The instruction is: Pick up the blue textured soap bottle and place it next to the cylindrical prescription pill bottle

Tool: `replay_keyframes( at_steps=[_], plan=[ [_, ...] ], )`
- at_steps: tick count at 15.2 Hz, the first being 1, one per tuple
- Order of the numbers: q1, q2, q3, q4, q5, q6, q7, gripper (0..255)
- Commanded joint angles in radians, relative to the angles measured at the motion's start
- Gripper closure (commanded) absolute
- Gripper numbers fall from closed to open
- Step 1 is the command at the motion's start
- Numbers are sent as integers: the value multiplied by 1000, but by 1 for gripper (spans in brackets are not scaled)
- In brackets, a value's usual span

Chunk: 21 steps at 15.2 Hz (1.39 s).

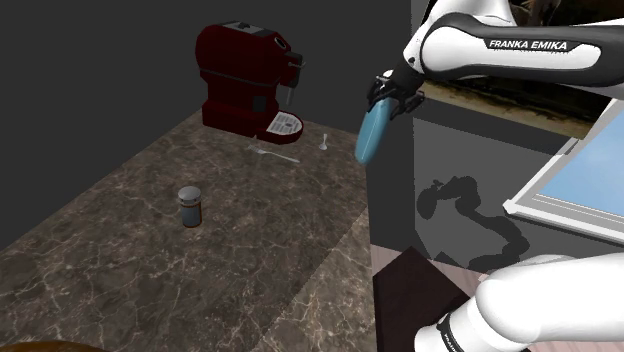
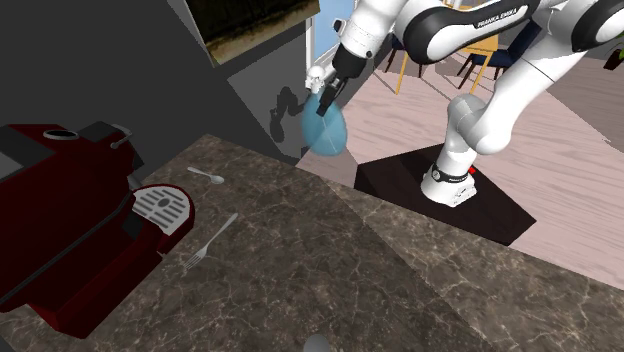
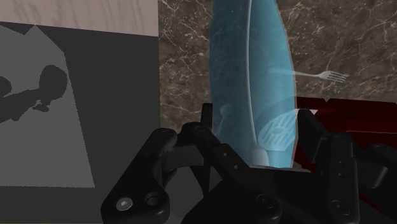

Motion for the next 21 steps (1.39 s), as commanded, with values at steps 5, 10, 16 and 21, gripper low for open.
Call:
replay_keyframes(
  at_steps=[5, 10, 16, 21],
  plan=[
    [-1, 3, -3, 84, 1, -80, -8, 255],
    [-2, 12, -5, 159, 2, -146, -13, 255],
    [-4, 30, -6, 256, 1, -225, -18, 255],
    [6, 84, 55, 328, -10, -248, 56, 255]
  ],
)
